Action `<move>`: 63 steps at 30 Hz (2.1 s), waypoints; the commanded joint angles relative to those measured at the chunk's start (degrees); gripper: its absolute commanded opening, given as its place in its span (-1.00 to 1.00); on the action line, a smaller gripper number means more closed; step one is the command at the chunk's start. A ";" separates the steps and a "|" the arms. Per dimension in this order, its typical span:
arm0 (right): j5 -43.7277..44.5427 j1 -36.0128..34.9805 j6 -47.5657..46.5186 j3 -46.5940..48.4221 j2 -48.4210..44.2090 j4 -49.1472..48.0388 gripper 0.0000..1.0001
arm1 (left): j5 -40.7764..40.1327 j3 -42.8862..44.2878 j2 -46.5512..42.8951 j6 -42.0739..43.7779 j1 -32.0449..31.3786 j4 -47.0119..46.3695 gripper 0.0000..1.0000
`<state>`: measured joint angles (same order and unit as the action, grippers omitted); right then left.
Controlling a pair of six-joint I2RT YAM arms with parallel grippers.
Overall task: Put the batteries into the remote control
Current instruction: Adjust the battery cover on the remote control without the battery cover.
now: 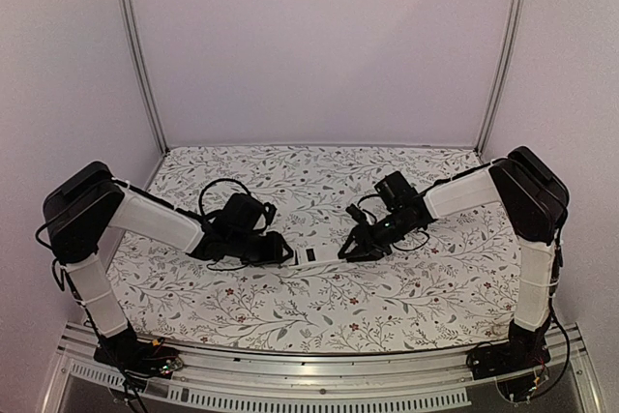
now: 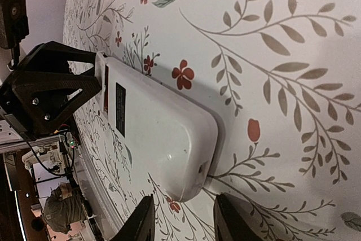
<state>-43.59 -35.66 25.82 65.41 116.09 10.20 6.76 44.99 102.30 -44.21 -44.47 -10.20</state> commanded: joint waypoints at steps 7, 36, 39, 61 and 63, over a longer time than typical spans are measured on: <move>0.11 -0.42 -0.69 2.04 2.62 1.33 -0.36 | -1.15 1.82 2.21 -0.18 -1.67 4.99 -0.38; -1.11 -2.66 -0.47 -0.79 1.97 0.01 -0.71 | -2.81 0.99 2.84 -9.40 -1.32 11.03 -0.38; -1.16 -2.65 -0.39 -0.87 1.94 0.10 -0.72 | -3.39 0.89 2.15 -9.37 -0.98 12.83 -0.33; -2.02 -2.73 -0.17 -0.84 1.20 0.06 -0.68 | -4.24 2.70 -0.95 -5.49 0.61 17.13 -0.02; -1.96 -2.71 -0.08 -0.84 1.24 0.10 -0.64 | -5.47 3.41 -1.46 -4.28 0.61 18.51 0.02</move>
<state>-45.60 -37.63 25.87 65.49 117.58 9.87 4.82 48.16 101.19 -51.51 -44.45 -1.28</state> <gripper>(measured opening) 0.165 0.496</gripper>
